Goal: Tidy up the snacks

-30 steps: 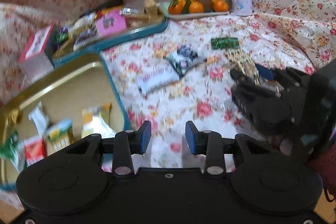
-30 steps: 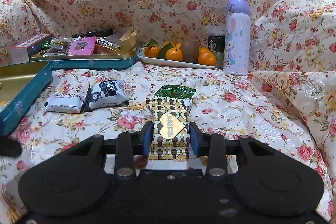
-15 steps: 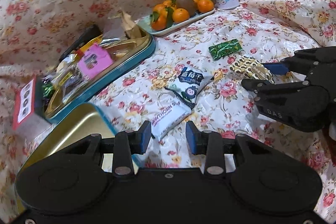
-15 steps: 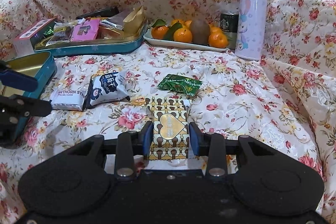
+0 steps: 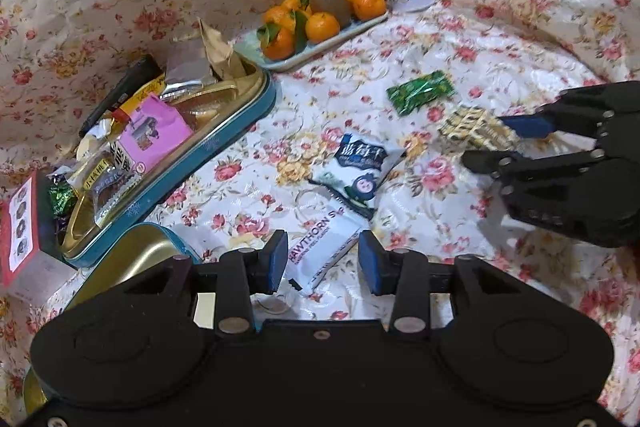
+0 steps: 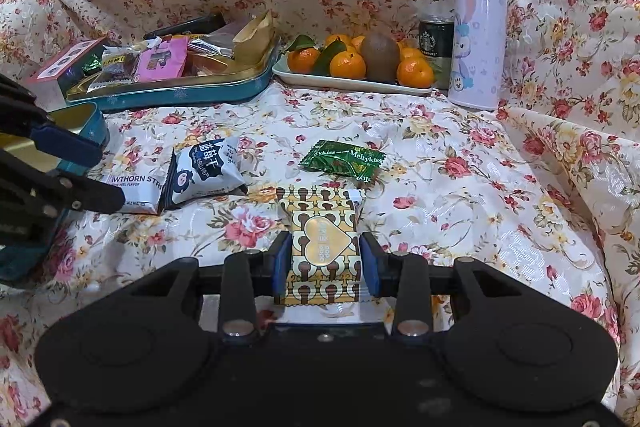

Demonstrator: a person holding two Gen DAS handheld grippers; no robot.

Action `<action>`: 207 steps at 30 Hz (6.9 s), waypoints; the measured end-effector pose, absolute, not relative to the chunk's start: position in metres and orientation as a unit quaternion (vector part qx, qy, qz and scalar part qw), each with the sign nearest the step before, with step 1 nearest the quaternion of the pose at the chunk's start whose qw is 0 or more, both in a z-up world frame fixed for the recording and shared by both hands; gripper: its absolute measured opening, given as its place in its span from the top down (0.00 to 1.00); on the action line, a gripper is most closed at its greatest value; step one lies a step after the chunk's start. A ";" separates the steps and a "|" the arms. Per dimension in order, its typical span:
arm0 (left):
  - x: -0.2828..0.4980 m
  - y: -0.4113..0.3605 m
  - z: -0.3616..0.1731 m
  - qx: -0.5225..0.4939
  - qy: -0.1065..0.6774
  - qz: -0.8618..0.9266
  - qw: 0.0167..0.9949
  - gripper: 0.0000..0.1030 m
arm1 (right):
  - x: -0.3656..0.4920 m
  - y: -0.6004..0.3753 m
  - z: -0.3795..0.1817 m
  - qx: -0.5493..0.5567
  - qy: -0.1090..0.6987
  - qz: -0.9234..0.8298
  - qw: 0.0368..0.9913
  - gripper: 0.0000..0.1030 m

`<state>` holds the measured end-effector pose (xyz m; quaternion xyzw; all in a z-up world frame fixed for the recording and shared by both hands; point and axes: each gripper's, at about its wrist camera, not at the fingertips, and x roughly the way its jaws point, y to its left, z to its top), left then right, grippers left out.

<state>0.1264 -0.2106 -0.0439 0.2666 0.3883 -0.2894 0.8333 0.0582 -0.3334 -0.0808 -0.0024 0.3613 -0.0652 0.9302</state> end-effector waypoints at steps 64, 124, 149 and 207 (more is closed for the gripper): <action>0.093 -0.220 -0.062 0.156 0.475 -0.234 0.834 0.70 | 0.016 -0.307 -0.073 0.013 0.391 -0.069 0.918 0.62; 0.166 -0.011 -0.022 -0.041 0.448 -0.034 0.892 0.71 | 0.134 -0.121 -0.037 0.014 0.392 0.086 0.916 0.64; 0.065 -0.035 -0.008 0.015 0.407 -0.002 0.914 0.71 | 0.067 -0.132 -0.018 0.013 0.351 0.088 0.932 0.62; 0.090 -0.239 -0.057 0.115 0.425 -0.160 0.884 0.65 | 0.123 -0.361 -0.083 -0.094 0.302 0.014 0.949 0.55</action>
